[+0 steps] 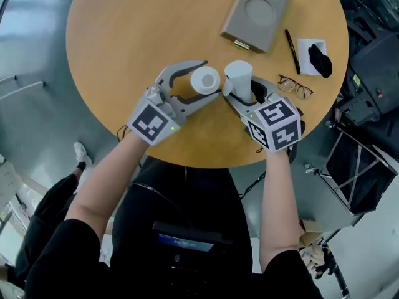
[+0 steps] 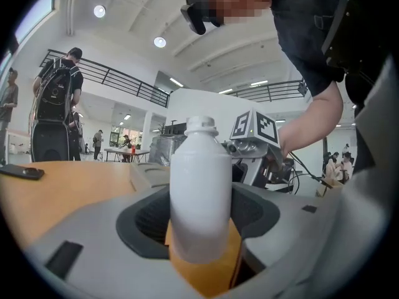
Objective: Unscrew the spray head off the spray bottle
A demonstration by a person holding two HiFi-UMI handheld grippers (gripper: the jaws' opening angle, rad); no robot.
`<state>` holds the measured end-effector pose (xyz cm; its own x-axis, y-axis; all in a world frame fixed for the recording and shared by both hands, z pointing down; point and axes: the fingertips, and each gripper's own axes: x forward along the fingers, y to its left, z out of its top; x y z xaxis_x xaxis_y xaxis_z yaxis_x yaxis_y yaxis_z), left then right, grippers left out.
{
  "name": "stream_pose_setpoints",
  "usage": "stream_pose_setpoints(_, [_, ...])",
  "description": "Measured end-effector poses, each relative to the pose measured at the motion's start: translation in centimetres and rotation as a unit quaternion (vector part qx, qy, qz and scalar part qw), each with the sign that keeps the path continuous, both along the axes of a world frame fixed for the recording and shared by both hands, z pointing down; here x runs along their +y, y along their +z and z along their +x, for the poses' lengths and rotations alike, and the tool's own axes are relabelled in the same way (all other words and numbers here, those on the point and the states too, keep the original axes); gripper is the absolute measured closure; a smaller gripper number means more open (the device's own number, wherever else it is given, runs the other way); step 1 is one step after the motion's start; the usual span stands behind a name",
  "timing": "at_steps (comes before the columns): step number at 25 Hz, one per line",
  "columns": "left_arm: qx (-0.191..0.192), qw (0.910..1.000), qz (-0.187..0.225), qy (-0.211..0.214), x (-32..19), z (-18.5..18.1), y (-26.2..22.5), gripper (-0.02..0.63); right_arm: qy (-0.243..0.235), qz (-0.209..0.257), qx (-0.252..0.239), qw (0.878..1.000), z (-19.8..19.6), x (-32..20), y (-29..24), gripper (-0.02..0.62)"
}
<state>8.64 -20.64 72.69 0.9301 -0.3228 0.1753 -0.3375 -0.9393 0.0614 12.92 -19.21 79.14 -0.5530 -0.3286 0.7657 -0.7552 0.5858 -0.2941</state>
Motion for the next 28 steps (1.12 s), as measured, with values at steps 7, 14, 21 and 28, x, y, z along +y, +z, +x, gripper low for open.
stream_pose_setpoints(7, [-0.035, 0.9993, -0.010, 0.004, -0.3, 0.6, 4.7, 0.304, -0.015, -0.040, 0.057, 0.997, 0.0, -0.1, 4.2, 0.336])
stream_pose_setpoints(14, [-0.074, 0.9969, -0.027, 0.002, -0.7, 0.7, 5.9, 0.305, -0.038, -0.055, 0.104, 0.992, 0.1, -0.1, 5.6, 0.334])
stream_pose_setpoints(21, [-0.131, 0.9910, -0.025, 0.015, 0.1, -0.8, 7.3, 0.300, -0.066, -0.047, 0.148, 0.986, -0.6, -0.2, 5.5, 0.328])
stream_pose_setpoints(28, [-0.138, 0.9899, -0.030, 0.004, 0.4, -1.7, 6.3, 0.258, -0.062, -0.018, 0.166, 0.984, -0.5, -0.7, 3.9, 0.275])
